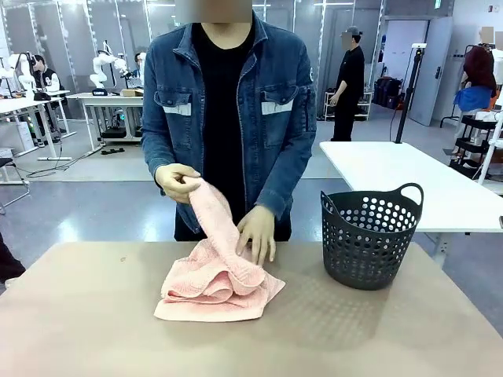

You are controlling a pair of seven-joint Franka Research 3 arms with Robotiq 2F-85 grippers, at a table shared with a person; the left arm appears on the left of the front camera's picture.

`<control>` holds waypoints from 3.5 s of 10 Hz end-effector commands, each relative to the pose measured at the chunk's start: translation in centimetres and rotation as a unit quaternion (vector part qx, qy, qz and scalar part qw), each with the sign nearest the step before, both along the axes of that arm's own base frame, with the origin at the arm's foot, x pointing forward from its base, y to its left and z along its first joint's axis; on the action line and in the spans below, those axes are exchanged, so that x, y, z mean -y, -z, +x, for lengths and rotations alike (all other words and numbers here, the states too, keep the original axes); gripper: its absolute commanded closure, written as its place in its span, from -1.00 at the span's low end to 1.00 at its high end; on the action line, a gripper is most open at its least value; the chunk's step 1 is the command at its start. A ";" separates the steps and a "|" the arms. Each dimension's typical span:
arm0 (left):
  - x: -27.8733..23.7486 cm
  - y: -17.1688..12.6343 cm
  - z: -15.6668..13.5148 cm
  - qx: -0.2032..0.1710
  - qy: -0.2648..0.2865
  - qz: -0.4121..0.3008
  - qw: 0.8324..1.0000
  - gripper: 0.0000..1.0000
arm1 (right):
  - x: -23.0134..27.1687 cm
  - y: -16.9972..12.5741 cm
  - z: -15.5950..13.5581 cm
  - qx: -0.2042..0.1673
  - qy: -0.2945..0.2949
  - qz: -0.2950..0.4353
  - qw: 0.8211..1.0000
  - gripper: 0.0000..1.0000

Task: Fold the towel.
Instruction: Grab the top end of the 100 cm Hotel Towel extended by the human.

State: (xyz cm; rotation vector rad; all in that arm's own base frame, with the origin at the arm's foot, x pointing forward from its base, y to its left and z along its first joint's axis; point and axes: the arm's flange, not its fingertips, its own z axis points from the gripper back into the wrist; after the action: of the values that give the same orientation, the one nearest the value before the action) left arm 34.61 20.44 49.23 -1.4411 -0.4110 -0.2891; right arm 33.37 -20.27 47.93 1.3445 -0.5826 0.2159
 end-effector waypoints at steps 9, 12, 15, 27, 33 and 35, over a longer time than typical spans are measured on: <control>0.0 0.0 -0.1 0.000 0.005 -0.001 1.000 -1.00 | 0.0 -0.1 0.1 0.005 -0.002 0.006 1.000 -1.00; 0.0 0.0 -0.1 0.000 0.005 -0.001 1.000 -1.00 | 0.0 -0.1 0.1 0.005 -0.002 0.006 1.000 -1.00; 0.0 0.0 -0.1 0.000 0.005 -0.001 1.000 -1.00 | 0.0 -0.1 0.1 0.005 -0.002 0.006 1.000 -1.00; 0.0 0.0 -0.1 0.000 0.005 -0.001 1.000 -1.00 | 0.0 -0.1 0.1 0.005 -0.002 0.006 1.000 -1.00; 4.0 -9.2 -2.5 0.204 0.040 0.258 0.943 -1.00 | -2.9 -8.6 -0.9 0.168 -0.050 -0.185 0.967 -1.00; 8.3 -13.2 -3.0 0.303 0.048 0.352 0.884 -1.00 | -7.2 -12.9 -0.9 0.248 -0.089 -0.299 0.917 -1.00</control>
State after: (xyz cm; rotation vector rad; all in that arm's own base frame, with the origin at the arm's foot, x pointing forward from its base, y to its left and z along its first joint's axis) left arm 31.25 14.01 63.17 -0.8700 -0.5258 -0.8007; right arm 32.06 -14.79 61.13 0.9011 -0.6739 0.7507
